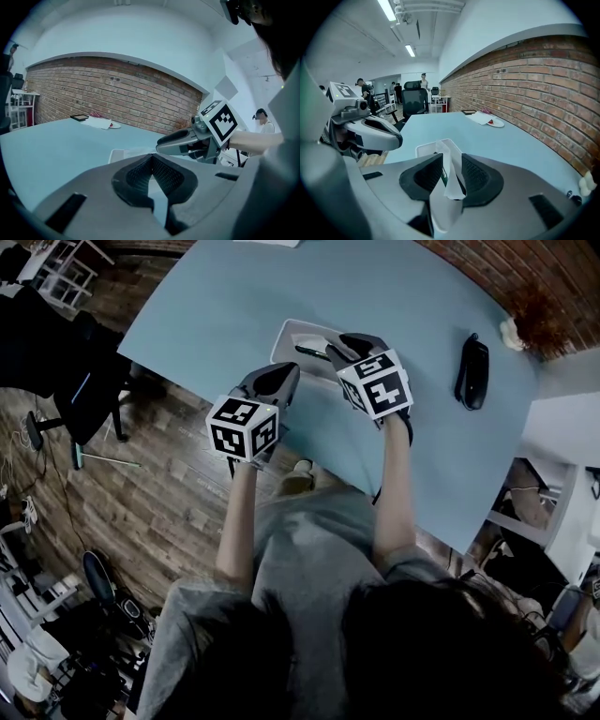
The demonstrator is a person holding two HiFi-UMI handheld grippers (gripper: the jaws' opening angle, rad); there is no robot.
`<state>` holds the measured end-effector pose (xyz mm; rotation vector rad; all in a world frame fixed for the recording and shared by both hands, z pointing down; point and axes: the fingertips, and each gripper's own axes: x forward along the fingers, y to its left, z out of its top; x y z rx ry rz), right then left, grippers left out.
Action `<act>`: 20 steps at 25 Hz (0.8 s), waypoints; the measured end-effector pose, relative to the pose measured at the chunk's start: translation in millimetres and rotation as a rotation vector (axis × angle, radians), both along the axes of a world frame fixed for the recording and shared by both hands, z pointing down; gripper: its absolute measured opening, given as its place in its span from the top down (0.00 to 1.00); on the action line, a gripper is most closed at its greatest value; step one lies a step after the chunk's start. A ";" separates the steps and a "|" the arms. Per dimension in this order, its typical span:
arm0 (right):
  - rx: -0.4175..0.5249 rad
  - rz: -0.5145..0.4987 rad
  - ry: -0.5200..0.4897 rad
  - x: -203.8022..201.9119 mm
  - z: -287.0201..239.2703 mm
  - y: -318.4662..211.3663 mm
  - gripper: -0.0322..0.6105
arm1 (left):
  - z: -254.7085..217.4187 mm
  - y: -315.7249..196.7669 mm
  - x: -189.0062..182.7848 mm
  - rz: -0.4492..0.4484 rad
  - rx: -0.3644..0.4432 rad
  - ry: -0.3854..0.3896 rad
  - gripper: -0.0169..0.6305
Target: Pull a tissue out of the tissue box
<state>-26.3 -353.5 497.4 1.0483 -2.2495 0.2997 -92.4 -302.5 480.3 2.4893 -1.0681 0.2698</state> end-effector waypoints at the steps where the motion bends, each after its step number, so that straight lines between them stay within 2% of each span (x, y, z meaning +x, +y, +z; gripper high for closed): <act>1: -0.010 -0.011 0.001 -1.8 2.6 -0.1 0.79 | 0.4 -0.7 -1.7 -0.009 -0.002 0.000 0.97; 15: -0.092 -0.073 0.047 -6.6 33.9 -11.2 0.79 | 14.0 -10.9 -8.2 -0.073 -0.039 -0.006 0.97; 20: -0.113 -0.120 0.083 -10.3 39.4 -9.2 0.93 | 16.7 -14.2 -11.8 -0.086 -0.048 -0.007 0.97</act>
